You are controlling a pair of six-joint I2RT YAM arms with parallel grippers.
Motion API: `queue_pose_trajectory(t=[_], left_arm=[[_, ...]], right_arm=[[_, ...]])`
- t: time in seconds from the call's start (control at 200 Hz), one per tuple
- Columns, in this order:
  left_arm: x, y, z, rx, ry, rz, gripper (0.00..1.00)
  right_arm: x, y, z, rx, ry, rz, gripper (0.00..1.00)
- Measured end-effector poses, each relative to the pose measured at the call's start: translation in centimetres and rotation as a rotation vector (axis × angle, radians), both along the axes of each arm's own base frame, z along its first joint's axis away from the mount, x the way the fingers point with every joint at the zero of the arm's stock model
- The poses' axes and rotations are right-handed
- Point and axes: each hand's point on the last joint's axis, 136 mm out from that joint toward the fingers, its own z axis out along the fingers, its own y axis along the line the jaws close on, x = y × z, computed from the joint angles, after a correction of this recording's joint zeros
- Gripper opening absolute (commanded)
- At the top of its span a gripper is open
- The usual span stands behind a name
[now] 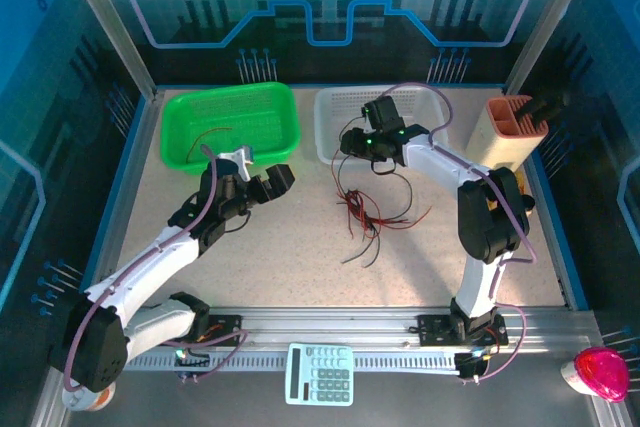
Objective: Untangle the cables
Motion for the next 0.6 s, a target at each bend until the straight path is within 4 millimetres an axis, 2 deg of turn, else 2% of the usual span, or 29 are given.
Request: queue_pose_trajectory(t=[0.145,0.325,0.485,0.6], left_arm=[[-0.1,-0.1,0.0,0.0,0.0,-0.004,0.99],[-0.1,-0.2,0.1,-0.001,-0.002,-0.005,0.99],[-0.1,-0.2,0.1,-0.001,-0.003,-0.007,0.99],[-0.2,-0.3,0.1,-0.001,-0.003,-0.01,0.99]], right_arm=[[0.1,0.4,0.3,0.034,-0.003,-0.002,0.25],[0.3,0.6,0.4,0.065,-0.005,-0.002,0.0],[0.0,0.0,0.3,0.077,0.003,-0.011,0.0],[-0.7,0.0,1.9,0.106,-0.015,0.0,0.0]])
